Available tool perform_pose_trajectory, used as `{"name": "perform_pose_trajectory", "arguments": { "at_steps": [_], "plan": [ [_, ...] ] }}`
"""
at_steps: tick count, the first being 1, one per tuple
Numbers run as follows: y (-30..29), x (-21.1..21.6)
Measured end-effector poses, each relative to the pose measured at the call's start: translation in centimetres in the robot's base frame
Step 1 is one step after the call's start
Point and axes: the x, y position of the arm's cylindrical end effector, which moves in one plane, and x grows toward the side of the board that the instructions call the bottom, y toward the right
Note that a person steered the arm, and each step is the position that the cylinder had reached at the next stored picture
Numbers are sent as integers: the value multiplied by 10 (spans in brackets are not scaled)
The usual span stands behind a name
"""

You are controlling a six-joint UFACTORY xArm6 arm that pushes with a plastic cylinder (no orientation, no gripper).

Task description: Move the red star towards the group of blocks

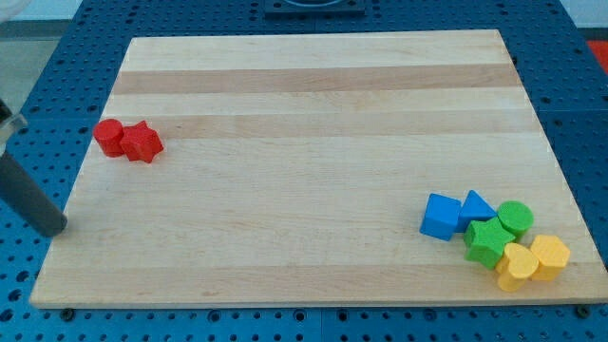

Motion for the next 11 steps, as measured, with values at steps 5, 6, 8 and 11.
{"name": "perform_pose_trajectory", "arguments": {
  "at_steps": [5,6,8,11],
  "plan": [
    [65,-99],
    [73,-124],
    [143,-184],
    [161,-215]
  ]
}}
